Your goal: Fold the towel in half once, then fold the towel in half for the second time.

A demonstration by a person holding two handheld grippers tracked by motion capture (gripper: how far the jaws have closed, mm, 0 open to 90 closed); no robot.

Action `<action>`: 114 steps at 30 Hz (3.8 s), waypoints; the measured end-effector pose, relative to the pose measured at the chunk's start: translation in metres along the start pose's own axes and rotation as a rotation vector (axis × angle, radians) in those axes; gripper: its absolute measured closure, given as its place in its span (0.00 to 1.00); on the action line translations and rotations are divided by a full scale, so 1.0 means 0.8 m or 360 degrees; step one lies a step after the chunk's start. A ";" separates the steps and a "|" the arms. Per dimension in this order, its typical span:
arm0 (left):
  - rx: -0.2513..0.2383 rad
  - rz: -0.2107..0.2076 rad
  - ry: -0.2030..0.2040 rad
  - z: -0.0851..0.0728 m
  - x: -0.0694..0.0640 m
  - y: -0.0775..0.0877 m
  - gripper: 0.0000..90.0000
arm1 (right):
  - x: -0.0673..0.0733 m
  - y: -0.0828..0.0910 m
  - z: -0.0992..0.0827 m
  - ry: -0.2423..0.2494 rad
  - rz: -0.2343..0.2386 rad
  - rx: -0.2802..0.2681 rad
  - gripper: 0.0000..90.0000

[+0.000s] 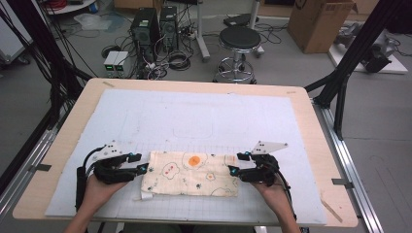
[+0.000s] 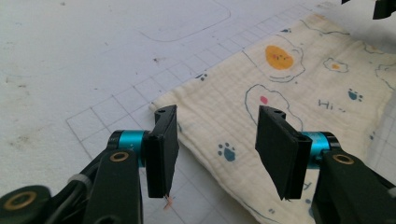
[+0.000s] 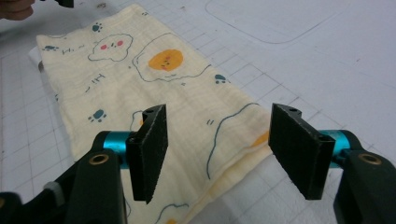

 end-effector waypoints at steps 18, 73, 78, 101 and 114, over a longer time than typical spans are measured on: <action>-0.0033 -0.0020 -0.0002 0.001 -0.004 0.007 0.46 | 0.009 0.003 -0.002 0.0006 -0.0024 -0.0010 0.37; 0.0176 0.0073 0.0269 0.015 0.050 -0.069 0.64 | -0.047 -0.059 0.009 -0.0197 -0.0008 0.0241 0.65; 0.0213 0.0082 0.0255 0.014 0.048 -0.072 0.75 | -0.047 -0.059 0.009 -0.0183 -0.0005 0.0258 0.75; 0.0144 0.0131 0.0270 0.030 0.058 -0.068 0.93 | -0.048 -0.059 0.024 -0.0163 0.0009 0.0224 0.94; 0.0007 0.0219 0.0287 0.060 0.081 -0.069 0.94 | -0.068 -0.066 0.057 -0.0188 -0.0054 0.0198 0.94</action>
Point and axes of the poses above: each handheld gripper's, and its own axes: y roughly backward along the jaws, z roughly out of its top, x roughly to its left, the point moved 1 cm from there along -y, roughly forward along the jaws, and after that the axes turned 5 degrees about -z, right-handed, at the moved point
